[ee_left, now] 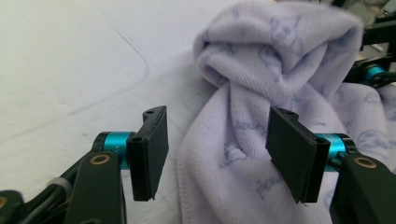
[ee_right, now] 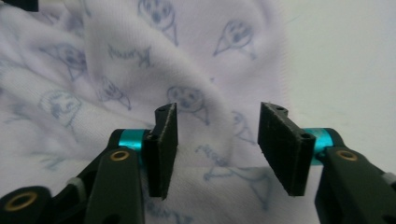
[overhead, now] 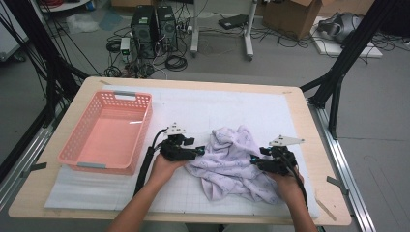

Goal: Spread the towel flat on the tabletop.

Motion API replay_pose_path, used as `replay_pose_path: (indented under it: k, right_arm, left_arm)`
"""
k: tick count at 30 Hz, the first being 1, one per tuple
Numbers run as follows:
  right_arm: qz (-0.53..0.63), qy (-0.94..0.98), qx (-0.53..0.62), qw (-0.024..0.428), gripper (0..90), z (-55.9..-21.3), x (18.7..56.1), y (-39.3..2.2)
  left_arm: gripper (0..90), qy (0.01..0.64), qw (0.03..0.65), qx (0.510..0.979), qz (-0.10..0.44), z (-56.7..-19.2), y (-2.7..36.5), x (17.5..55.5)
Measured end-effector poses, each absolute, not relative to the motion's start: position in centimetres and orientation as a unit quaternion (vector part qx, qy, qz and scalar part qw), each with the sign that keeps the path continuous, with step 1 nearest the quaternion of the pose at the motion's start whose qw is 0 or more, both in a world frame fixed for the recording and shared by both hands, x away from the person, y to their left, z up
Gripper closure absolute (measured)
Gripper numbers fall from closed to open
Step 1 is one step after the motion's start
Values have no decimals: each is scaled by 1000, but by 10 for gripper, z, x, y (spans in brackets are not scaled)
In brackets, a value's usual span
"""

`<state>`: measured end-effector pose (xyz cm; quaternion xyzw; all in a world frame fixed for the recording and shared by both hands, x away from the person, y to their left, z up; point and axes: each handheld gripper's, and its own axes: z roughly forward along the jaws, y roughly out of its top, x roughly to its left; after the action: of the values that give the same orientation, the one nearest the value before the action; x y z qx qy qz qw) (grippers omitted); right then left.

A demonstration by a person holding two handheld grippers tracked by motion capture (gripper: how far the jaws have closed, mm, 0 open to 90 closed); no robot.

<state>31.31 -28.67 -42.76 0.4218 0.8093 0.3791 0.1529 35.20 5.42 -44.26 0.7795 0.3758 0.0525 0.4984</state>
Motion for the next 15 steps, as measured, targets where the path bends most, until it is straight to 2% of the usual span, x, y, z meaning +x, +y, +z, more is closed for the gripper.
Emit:
replay_pose_path:
  k: [1,2,4,5,7,9,15]
  right_arm:
    - [368,817,418,148,568,-431,315,-283]
    - [362,825,412,140,657,-434,317,-282]
    - [353,831,408,137,777,-437,315,-280]
    - [354,831,406,140,812,-436,312,-281]
    - [356,826,409,151,827,-431,305,-286]
    - [352,824,413,165,828,-428,296,-295]
    - [356,817,421,168,838,-421,266,-317]
  left_arm:
    - [419,372,491,786,48,-446,49,352]
    - [472,362,482,796,45,-448,45,352]
    - [656,342,463,816,51,-452,40,350]
    - [794,331,459,822,58,-452,38,348]
    - [837,329,456,823,78,-447,40,343]
    - [844,332,455,822,90,-442,47,341]
    - [860,327,465,818,89,-438,56,327]
